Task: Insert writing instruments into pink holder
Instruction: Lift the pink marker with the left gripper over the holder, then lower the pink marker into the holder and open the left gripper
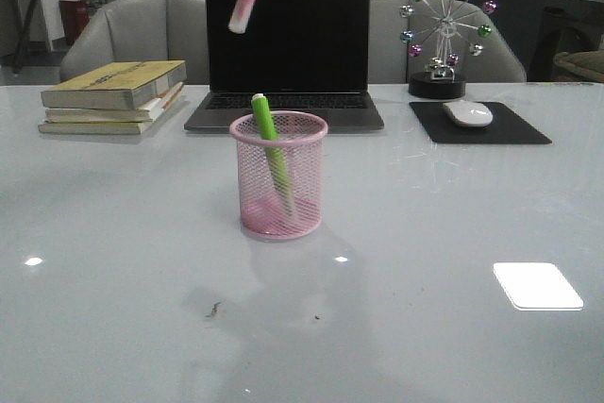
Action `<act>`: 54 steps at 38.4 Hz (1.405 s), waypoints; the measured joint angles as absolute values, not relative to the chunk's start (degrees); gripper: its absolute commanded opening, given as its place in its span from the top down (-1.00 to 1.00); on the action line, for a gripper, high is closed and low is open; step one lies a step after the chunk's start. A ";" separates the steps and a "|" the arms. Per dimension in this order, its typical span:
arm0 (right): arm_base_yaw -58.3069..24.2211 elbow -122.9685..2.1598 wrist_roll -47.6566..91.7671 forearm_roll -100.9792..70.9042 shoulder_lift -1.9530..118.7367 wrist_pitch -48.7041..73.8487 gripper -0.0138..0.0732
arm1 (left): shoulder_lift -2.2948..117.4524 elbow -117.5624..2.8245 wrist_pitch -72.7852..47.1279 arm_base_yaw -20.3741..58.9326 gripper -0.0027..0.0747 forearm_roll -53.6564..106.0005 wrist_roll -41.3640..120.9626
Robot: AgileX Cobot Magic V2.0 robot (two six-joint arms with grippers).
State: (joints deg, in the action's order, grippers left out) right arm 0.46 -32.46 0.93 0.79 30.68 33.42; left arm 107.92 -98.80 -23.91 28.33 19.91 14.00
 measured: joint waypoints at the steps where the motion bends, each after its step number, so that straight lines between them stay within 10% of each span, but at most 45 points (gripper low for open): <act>1: 0.46 -32.46 0.93 0.79 30.68 33.42 -0.34 | 107.63 -98.27 -22.68 28.92 0.67 19.91 14.12; 21: 0.46 -32.46 0.93 0.79 30.68 33.42 -0.34 | 100.24 -76.64 6.15 33.59 0.67 27.55 14.31; 54: 0.46 -32.46 0.93 0.79 30.68 33.42 -0.34 | 102.94 -64.12 15.66 38.14 0.67 31.87 13.40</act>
State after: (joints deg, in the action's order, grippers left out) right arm 0.46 -32.46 0.93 0.79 30.68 33.42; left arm 102.94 -64.12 15.66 38.14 31.87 13.40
